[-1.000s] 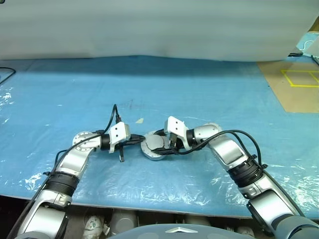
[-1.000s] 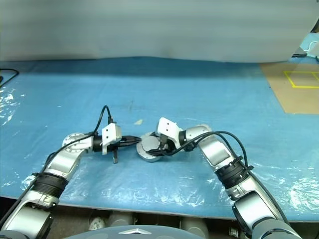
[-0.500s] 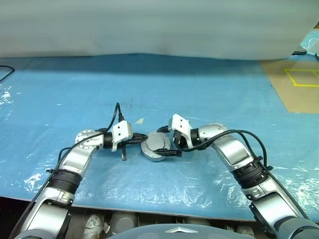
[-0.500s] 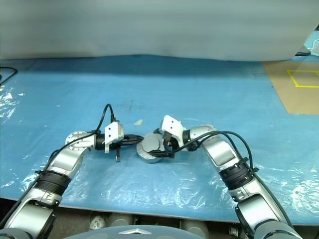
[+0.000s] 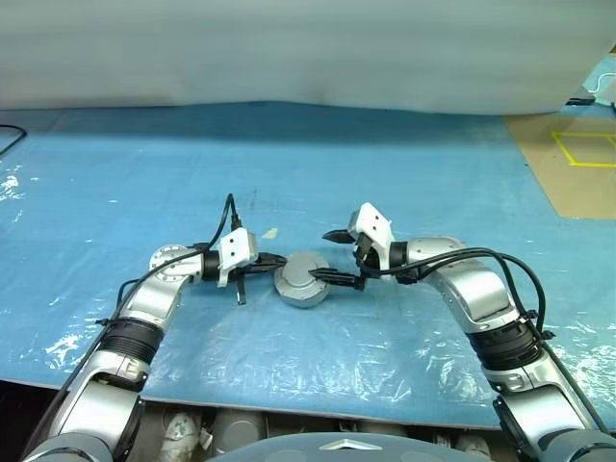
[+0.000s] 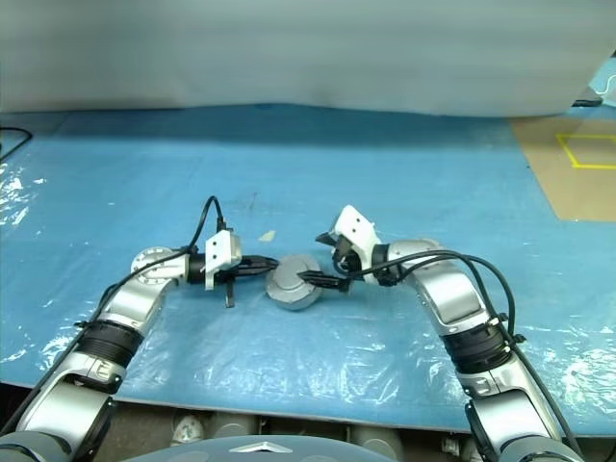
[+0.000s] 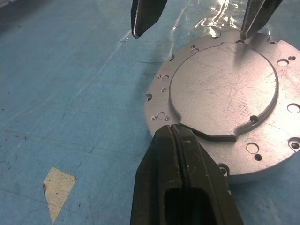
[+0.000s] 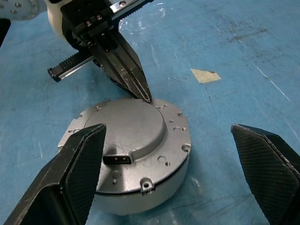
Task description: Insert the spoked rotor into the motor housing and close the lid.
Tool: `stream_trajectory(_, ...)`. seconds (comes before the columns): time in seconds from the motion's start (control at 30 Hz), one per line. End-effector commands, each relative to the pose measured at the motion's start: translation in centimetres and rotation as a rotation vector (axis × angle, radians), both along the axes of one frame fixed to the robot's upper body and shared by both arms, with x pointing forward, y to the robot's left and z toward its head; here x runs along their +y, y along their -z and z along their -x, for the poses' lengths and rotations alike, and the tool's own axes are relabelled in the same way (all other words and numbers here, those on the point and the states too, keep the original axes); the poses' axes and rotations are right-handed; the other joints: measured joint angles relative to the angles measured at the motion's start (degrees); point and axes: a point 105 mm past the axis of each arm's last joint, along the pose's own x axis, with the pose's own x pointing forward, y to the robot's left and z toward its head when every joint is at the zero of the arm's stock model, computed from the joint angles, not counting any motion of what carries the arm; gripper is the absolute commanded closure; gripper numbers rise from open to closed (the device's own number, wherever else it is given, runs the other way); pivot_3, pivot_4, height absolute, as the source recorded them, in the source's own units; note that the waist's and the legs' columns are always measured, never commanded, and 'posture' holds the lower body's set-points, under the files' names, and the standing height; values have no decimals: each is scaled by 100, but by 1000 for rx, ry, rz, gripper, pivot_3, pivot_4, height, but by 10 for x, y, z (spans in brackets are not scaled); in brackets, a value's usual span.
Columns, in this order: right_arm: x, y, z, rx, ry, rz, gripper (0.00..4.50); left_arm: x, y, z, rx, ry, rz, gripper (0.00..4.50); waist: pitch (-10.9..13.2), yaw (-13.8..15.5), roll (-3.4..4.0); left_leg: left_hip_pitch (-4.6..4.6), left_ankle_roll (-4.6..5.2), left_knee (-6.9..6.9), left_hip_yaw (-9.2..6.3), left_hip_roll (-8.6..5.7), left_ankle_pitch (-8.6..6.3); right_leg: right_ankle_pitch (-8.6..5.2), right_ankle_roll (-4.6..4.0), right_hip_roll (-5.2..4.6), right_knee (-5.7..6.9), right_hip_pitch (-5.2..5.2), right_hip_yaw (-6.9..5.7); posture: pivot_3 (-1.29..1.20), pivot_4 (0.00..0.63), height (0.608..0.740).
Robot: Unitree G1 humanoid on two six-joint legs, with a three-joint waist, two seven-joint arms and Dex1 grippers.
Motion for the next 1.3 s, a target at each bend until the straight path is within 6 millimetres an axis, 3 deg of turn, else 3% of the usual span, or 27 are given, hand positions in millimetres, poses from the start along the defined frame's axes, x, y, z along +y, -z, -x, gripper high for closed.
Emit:
stream_trajectory(0.03,-26,-8,1,219,147,-157,44,-1,20,8,61,34,-63,4500,0,14,0,0,0,1,0,0,0,0,0,0,0,0,0,0,150,740)
stream_trajectory(0.13,-54,-1,7,468,277,-301,44,-1,20,7,72,21,-46,4500,0,69,0,-1,0,3,0,-1,0,0,0,1,0,1,0,0,150,740)
stream_trajectory(0.23,-57,-1,15,553,309,-371,44,1,20,8,83,12,-38,4500,-1,109,2,0,-1,1,0,1,1,-1,-1,2,0,0,-4,0,150,740)
stream_trajectory(0.5,-38,10,21,687,319,-464,44,1,20,8,81,21,-49,4500,-3,111,12,3,-2,3,0,2,1,-1,-2,-3,4,0,-11,0,150,740)
stream_trajectory(0.83,1,25,41,743,219,-417,44,1,23,7,75,24,-59,4500,-3,123,12,-4,-4,0,-3,1,1,0,-1,-8,2,0,-22,0,150,740)
stream_trajectory(1.17,6,28,25,710,294,-456,44,1,23,7,72,23,-60,4500,-4,119,12,-4,-4,0,-3,-2,1,-1,0,-14,2,0,-23,0,150,740)
stream_trajectory(1.3,1,33,19,689,344,-446,987,2,25,7,73,24,-63,4500,-4,119,12,-5,-4,-1,-3,-2,1,1,4,-14,2,0,-25,0,150,740)
